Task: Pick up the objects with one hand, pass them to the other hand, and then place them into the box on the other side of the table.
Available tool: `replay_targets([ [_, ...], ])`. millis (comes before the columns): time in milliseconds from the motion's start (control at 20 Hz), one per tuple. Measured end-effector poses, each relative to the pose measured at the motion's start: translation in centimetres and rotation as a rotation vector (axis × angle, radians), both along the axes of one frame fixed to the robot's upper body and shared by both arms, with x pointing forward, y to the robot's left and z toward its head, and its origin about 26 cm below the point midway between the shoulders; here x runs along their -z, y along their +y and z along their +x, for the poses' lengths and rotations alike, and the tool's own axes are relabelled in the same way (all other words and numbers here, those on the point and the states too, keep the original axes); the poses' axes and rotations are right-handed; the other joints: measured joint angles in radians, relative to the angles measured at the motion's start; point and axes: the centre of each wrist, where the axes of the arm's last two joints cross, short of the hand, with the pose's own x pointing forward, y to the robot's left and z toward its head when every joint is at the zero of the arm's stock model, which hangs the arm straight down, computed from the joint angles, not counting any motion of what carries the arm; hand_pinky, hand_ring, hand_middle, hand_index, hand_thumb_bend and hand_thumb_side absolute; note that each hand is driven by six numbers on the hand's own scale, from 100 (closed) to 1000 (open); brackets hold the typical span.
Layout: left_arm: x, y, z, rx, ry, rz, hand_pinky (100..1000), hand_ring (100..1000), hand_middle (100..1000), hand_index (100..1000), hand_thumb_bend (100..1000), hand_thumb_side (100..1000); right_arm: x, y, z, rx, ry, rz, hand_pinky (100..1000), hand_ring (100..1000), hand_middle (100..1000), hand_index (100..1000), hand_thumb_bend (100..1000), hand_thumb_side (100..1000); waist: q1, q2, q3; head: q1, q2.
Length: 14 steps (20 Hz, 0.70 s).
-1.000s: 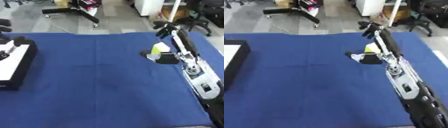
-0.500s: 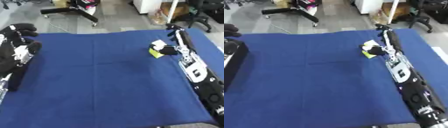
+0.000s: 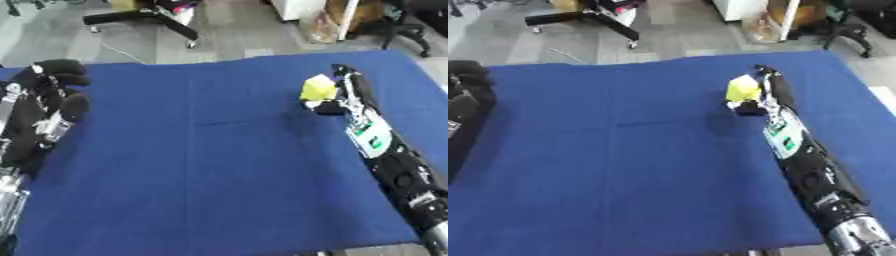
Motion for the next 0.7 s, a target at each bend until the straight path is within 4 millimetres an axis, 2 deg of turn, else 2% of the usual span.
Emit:
replay_targets([
  [250, 0.1, -0.2, 0.0, 0.01, -0.002, -0.003, 619, 683, 657, 750, 652, 561, 0.9, -1.0, -0.1, 0.058, 0.02, -0.001, 608, 695, 744, 877, 664, 195, 0.0, 0.01, 0.007, 0.0, 0.0],
  [700, 0.1, -0.4, 0.0, 0.017, 0.0, -0.008, 618, 683, 657, 749, 649, 566, 2.1, -1.5, -0.3, 0.175, 0.019, -0.008, 599, 684, 735, 868, 660, 199, 0.003, 0.014, 0.014, -0.003, 0.0],
])
